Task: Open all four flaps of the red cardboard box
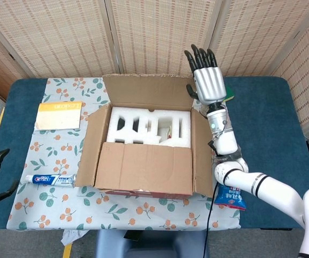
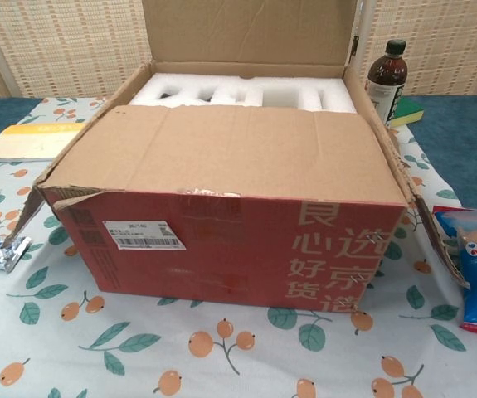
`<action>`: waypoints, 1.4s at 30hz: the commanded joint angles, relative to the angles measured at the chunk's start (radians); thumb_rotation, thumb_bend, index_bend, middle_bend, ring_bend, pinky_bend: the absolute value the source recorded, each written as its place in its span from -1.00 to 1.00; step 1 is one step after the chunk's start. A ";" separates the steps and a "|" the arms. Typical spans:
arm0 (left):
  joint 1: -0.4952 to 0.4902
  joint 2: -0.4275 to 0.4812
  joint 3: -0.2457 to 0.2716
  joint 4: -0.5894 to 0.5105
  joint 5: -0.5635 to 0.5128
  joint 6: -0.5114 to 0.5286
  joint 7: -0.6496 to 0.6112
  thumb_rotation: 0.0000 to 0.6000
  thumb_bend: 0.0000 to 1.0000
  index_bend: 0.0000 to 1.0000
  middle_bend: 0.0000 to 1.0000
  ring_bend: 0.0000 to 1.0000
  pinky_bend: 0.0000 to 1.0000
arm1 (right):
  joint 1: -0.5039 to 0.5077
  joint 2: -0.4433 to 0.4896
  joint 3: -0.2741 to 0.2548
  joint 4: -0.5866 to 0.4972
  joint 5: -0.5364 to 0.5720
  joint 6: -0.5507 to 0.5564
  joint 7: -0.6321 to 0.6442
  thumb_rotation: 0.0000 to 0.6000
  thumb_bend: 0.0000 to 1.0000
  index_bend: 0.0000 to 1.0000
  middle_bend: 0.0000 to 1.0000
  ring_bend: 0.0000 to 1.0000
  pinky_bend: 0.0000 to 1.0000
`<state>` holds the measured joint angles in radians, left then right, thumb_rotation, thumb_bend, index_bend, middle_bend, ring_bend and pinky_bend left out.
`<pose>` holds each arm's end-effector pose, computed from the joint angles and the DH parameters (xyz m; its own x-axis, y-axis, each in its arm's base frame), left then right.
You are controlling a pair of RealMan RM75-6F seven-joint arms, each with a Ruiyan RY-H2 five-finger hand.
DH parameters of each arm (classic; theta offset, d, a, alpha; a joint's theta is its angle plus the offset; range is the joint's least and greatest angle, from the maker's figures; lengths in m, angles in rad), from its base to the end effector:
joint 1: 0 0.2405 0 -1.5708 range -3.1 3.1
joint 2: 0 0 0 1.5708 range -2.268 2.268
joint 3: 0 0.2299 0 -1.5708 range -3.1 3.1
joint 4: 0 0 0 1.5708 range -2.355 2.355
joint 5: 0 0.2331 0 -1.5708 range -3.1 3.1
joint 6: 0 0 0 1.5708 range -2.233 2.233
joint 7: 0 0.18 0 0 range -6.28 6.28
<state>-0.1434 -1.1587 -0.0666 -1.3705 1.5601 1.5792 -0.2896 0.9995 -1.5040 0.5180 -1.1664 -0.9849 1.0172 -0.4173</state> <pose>-0.3090 0.2413 0.1556 0.3018 -0.1217 0.9456 0.9390 -0.1337 -0.3169 -0.0369 -0.5077 0.1004 0.4039 0.2536 0.8789 -0.8640 -0.2100 0.4576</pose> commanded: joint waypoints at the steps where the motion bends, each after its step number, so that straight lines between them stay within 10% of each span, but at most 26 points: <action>1: -0.005 -0.002 -0.009 0.010 -0.023 -0.022 -0.008 1.00 -0.20 -0.90 -0.69 -0.96 -1.00 | 0.045 -0.059 -0.020 0.173 -0.025 -0.020 0.066 1.00 -0.21 -1.00 -1.00 -1.00 -1.00; 5: -0.008 -0.003 -0.011 0.009 -0.024 -0.027 0.003 1.00 -0.20 -0.90 -0.70 -0.96 -1.00 | 0.022 -0.055 -0.047 0.180 -0.065 -0.025 0.160 1.00 -0.20 -1.00 -1.00 -1.00 -1.00; 15: -0.011 -0.005 -0.005 -0.003 -0.010 -0.032 0.032 1.00 -0.20 -0.90 -0.70 -0.96 -1.00 | -0.195 0.294 -0.096 -0.476 -0.040 -0.168 0.438 1.00 -0.21 -1.00 -1.00 -1.00 -1.00; 21: -0.014 -0.015 -0.005 -0.009 0.001 -0.024 0.069 1.00 -0.20 -0.97 -0.70 -0.96 -1.00 | -0.261 0.443 -0.106 -0.693 -0.024 -0.314 0.641 1.00 -0.20 -1.00 -1.00 -1.00 -1.00; 31: -0.017 -0.024 -0.004 -0.008 0.011 -0.020 0.082 1.00 -0.20 -1.00 -0.71 -0.96 -1.00 | -0.318 0.432 -0.032 -0.680 -0.120 -0.555 1.109 1.00 -0.20 -1.00 -1.00 -1.00 -0.78; 42: -0.018 -0.019 -0.005 -0.001 0.010 -0.020 0.048 1.00 -0.20 -1.00 -0.72 -0.96 -1.00 | -0.320 0.357 -0.007 -0.590 -0.260 -0.632 1.328 1.00 -0.21 -1.00 -1.00 -1.00 -0.55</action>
<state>-0.1614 -1.1780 -0.0713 -1.3714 1.5703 1.5588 -0.2409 0.6795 -1.1334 0.5083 -1.7686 -1.2326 0.3946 0.8932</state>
